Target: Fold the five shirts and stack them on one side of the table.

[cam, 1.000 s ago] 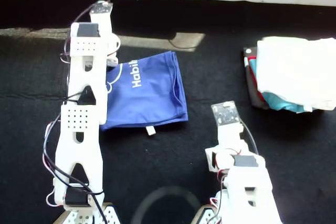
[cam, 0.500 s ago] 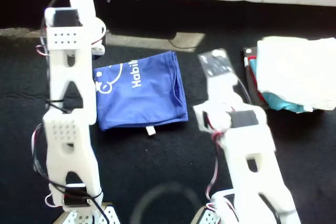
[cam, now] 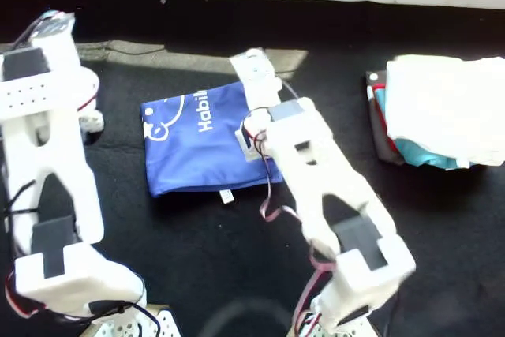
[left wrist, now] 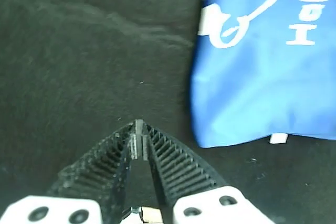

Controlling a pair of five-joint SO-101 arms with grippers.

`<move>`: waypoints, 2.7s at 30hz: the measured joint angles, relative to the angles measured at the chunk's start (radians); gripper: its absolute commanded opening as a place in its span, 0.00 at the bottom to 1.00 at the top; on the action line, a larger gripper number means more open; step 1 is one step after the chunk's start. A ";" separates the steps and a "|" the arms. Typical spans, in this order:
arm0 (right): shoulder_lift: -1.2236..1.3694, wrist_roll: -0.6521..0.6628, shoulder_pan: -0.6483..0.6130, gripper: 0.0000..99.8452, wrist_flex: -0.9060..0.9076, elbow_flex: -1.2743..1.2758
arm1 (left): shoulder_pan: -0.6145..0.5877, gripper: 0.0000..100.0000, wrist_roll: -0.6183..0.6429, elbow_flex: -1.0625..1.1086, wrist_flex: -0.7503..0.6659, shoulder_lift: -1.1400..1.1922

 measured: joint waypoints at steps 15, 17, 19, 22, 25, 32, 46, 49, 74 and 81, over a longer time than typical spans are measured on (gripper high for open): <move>0.132 -0.006 0.112 0.16 0.150 -0.321 | -0.055 0.01 -0.049 0.112 -0.035 -0.032; 0.130 -0.014 0.112 0.27 0.155 -0.339 | -0.055 0.01 -0.049 0.112 -0.037 -0.032; 0.130 -0.060 0.107 0.35 0.155 -0.341 | -0.055 0.01 -0.049 0.112 -0.037 -0.032; 0.130 -0.140 0.084 0.36 0.155 -0.353 | -0.055 0.01 -0.049 0.112 -0.037 -0.032; 0.130 -0.178 0.058 0.36 0.155 -0.399 | -0.055 0.01 -0.049 0.112 -0.037 -0.032; 0.193 -0.273 0.003 0.38 0.138 -0.450 | -0.055 0.01 -0.049 0.112 -0.037 -0.032; 0.663 -0.318 -0.055 0.40 0.270 -0.867 | -0.055 0.01 -0.049 0.114 -0.037 -0.032; 0.744 -0.318 -0.057 0.28 0.330 -0.988 | -0.063 0.01 -0.049 0.115 -0.037 -0.032; 1.020 -0.161 0.097 0.01 0.764 -1.788 | -0.127 0.01 -0.049 0.115 -0.037 -0.032; 0.750 -0.064 0.209 0.01 0.764 -1.606 | -0.127 0.01 -0.049 0.115 -0.101 -0.032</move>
